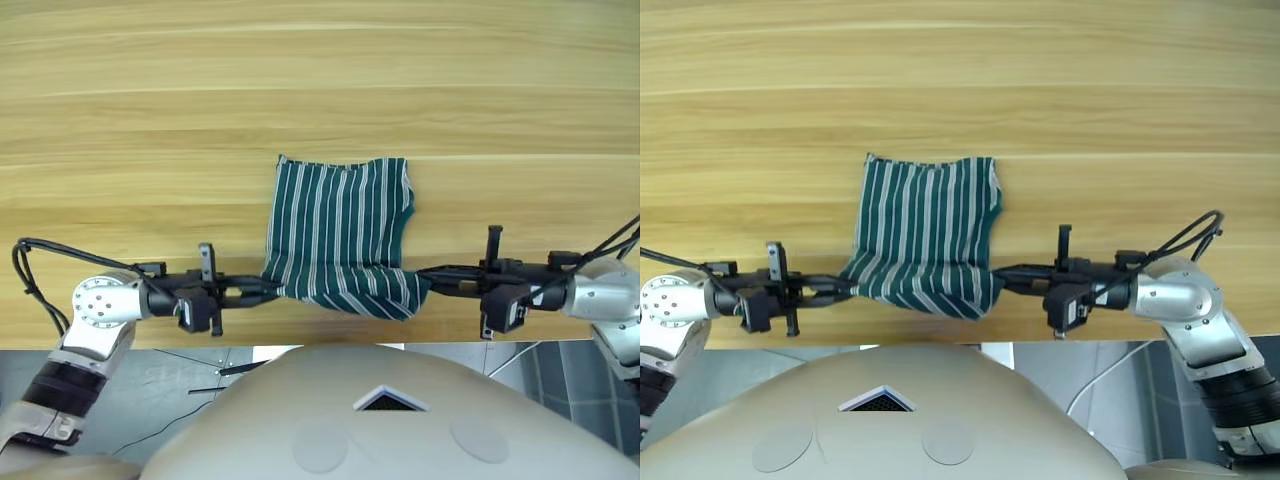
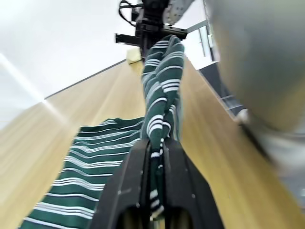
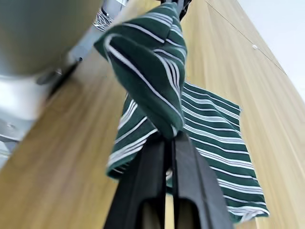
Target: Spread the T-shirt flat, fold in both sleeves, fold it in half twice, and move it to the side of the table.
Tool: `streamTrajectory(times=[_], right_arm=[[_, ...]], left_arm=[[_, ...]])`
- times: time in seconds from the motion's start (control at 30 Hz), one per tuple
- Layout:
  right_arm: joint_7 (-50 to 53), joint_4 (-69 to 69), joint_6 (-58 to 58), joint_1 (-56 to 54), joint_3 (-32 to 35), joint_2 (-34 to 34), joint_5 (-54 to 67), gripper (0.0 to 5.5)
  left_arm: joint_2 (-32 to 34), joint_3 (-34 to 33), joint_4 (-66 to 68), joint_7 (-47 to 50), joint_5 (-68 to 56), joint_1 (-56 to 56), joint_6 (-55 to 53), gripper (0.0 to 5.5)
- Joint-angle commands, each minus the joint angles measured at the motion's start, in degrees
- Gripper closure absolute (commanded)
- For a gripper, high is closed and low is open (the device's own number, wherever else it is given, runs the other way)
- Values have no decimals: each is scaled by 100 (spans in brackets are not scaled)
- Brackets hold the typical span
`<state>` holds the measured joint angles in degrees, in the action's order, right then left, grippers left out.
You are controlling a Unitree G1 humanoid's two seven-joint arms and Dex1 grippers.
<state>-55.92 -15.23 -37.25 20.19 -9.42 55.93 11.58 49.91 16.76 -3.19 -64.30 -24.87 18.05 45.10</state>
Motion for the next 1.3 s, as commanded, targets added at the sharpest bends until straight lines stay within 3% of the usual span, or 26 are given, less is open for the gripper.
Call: streamTrajectory(times=[0.03,0.73,1.0,1.17,1.3], right_arm=[[202,204,178,-382,101,-299,-155,550],[1121,1119,994,-1614,122,-1405,-1000,550],[1289,1398,1043,-1851,29,-1597,-1312,550],[1463,1639,1069,-1905,13,-1732,-1528,550],[1789,2133,1120,-2115,-156,-1934,-2060,550]], left_arm=[[-267,-231,244,135,163,-354,-198,532],[-1509,-839,908,354,110,-1594,-816,532],[-2149,-473,3214,527,1606,-2944,-385,532],[-2540,-381,5188,1069,2418,-3993,-19,532],[-2691,-425,6025,1372,2694,-4431,225,532]])
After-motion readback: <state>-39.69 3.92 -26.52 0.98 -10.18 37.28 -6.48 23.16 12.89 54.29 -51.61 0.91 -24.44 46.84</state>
